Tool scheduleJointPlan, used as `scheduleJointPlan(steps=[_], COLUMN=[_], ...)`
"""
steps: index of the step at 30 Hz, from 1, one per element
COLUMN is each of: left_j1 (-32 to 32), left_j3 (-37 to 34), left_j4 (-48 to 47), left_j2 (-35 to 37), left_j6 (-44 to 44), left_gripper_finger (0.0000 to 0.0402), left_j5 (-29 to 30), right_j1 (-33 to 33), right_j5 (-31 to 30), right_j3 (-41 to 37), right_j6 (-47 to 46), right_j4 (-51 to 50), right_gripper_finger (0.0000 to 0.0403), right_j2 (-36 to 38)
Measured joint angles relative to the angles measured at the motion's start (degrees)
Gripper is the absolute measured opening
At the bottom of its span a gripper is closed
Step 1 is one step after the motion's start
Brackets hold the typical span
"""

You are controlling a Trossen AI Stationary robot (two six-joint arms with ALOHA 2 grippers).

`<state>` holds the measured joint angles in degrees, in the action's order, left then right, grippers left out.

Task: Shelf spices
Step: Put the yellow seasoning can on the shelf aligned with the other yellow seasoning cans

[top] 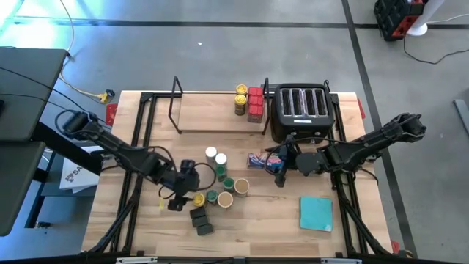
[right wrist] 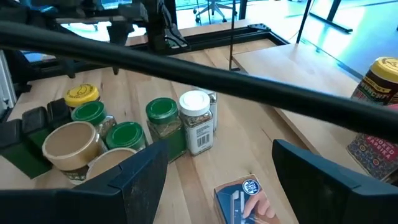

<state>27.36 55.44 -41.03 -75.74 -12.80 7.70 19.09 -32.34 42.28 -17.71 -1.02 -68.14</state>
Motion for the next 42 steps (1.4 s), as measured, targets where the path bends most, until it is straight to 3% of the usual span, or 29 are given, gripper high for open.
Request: scheduleJointPlan(steps=[8, 16, 20, 34, 42], left_j1=[0.0, 0.8, 0.8, 0.7, 0.7], left_j3=[0.4, 0.3, 0.3, 0.3, 0.3], left_j4=[0.0, 2.4, 6.2, 6.8, 6.8], left_j2=[-5.2, -9.4, -9.7, -9.5, -9.5], left_j6=[13.2, 18.8, 16.3, 4.8, -1.3], left_gripper_finger=[0.0314, 0.0314, 0.0314, 0.0313, 0.0271], left_j5=[-5.8, -4.9, -4.6, -3.6, -2.0], right_j1=[0.0, 0.0, 0.0, 0.0, 0.0], right_j5=[1.0, 0.3, 0.3, 0.2, 0.2], right_j3=[0.0, 0.0, 0.0, 0.0, 0.0], right_j6=[-3.8, -6.5, -6.5, -3.8, -3.7], right_j4=[0.0, 0.5, 0.5, 0.5, 0.4], right_gripper_finger=[0.0281, 0.0281, 0.0281, 0.0281, 0.0281], right_j2=[0.0, 0.0, 0.0, 0.0, 0.0])
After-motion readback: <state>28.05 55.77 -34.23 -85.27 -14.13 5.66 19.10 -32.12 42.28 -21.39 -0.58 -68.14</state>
